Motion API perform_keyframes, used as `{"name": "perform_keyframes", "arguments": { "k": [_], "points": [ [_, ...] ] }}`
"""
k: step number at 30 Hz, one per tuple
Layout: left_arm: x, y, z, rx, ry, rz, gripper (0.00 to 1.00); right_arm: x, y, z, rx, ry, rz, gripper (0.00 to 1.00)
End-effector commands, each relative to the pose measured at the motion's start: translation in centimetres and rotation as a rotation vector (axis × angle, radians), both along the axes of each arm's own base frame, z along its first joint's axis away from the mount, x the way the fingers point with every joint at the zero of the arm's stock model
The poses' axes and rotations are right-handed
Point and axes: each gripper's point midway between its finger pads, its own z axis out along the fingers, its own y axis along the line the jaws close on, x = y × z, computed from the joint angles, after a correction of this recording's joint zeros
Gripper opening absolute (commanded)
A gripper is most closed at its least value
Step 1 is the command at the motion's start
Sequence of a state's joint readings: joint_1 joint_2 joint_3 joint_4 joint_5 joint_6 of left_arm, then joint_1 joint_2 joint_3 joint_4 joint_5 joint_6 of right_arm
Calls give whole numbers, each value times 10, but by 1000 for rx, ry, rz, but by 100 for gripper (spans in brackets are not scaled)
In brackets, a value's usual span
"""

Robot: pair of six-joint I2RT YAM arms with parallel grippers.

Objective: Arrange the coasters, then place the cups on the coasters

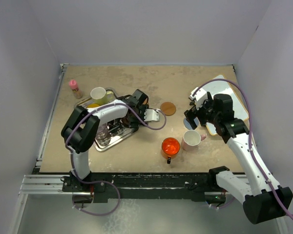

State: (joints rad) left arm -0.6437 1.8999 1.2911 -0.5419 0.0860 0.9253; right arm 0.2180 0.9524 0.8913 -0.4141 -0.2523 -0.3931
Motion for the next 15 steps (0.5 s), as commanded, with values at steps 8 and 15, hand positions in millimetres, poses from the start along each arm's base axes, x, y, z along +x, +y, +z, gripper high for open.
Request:
{"name": "perform_keyframes", "arguments": {
  "k": [8, 15],
  "points": [
    [4, -32, 7, -122, 157, -49, 54, 0, 0, 1, -11, -15, 8, 100],
    [10, -35, 8, -177, 224, -27, 47, 1, 0, 0, -15, -11, 6, 100]
  ]
}}
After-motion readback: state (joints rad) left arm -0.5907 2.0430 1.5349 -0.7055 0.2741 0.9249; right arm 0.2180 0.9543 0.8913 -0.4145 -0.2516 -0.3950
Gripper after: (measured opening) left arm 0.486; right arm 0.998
